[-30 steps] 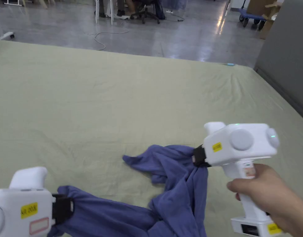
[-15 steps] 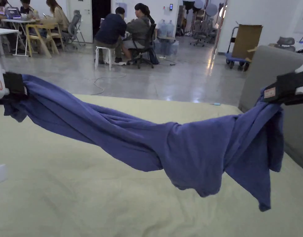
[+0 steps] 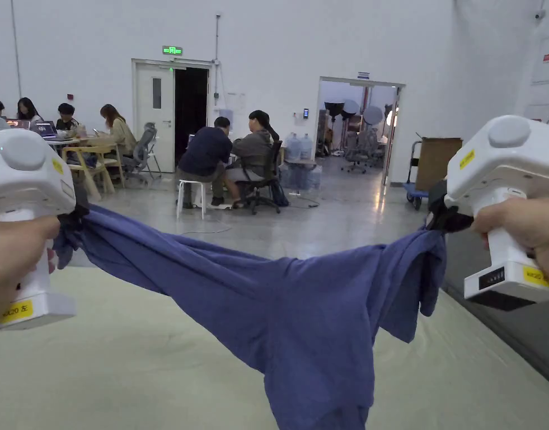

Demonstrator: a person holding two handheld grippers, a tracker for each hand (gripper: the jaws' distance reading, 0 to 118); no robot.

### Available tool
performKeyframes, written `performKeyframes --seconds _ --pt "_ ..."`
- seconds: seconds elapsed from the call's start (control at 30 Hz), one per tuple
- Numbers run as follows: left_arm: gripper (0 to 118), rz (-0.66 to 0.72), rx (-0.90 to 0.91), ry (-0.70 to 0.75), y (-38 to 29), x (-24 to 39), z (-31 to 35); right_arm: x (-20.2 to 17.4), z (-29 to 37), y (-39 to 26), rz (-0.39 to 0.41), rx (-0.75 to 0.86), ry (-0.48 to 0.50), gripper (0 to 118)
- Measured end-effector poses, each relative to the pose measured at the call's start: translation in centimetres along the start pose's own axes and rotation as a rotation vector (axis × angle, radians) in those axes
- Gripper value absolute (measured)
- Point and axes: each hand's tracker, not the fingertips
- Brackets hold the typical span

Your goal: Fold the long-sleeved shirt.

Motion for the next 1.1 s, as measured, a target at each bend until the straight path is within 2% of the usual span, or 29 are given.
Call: performKeyframes --seconds 0.1,0.2,0.33,0.43,0.47,0.57,0.6,0.67,0.73,0.87,0.97,1.1 --pt "8 -0.022 -0.043 0.009 -2.2 -0.4 -3.9 0.0 -5.1 -2.6 0.047 -0.046 -0.013 3" --pt "8 -0.060 -0.127 0.035 -6.7 -1.5 -7.6 1.1 -10.6 -7.3 0.053 -0.116 -0.013 3" --pt "8 -0.111 -0.303 0.058 -15.3 -4.8 -12.9 3.5 -18.1 -17.7 0.041 -0.260 -0.021 3" --pt "8 -0.196 -0.463 0.090 -22.9 -8.0 -14.1 5.9 -21.6 -27.0 0.058 -0.382 -0.038 3" --pt "8 -0.210 -0.493 0.103 -25.2 -9.4 -13.9 7.3 -22.9 -29.4 0.040 -0.407 -0.035 3" --pt "8 -0.179 -0.558 0.078 -30.3 -13.4 -11.5 9.6 -21.2 -36.0 -0.065 -0.455 0.016 3" --pt "8 -0.170 -0.564 0.081 -31.5 -14.5 -10.4 10.1 -20.0 -37.5 -0.075 -0.450 0.046 3" --pt "8 -0.164 -0.593 0.056 -33.3 -16.4 -7.3 10.7 -17.0 -39.9 -0.058 -0.433 0.073 3" --pt "8 -0.213 -0.597 0.076 -34.8 -17.8 -4.4 10.6 -13.8 -41.9 -0.029 -0.445 0.060 3" --pt "8 -0.159 -0.645 0.039 -37.5 -20.5 1.0 11.6 -8.9 -46.1 -0.062 -0.486 0.106 3" --pt "8 -0.164 -0.664 0.048 -39.7 -21.8 3.6 11.8 -7.1 -48.7 0.002 -0.516 0.070 3" --pt "8 -0.132 -0.721 0.062 -42.6 -22.4 4.0 12.6 -8.0 -51.5 -0.069 -0.559 0.077 3"
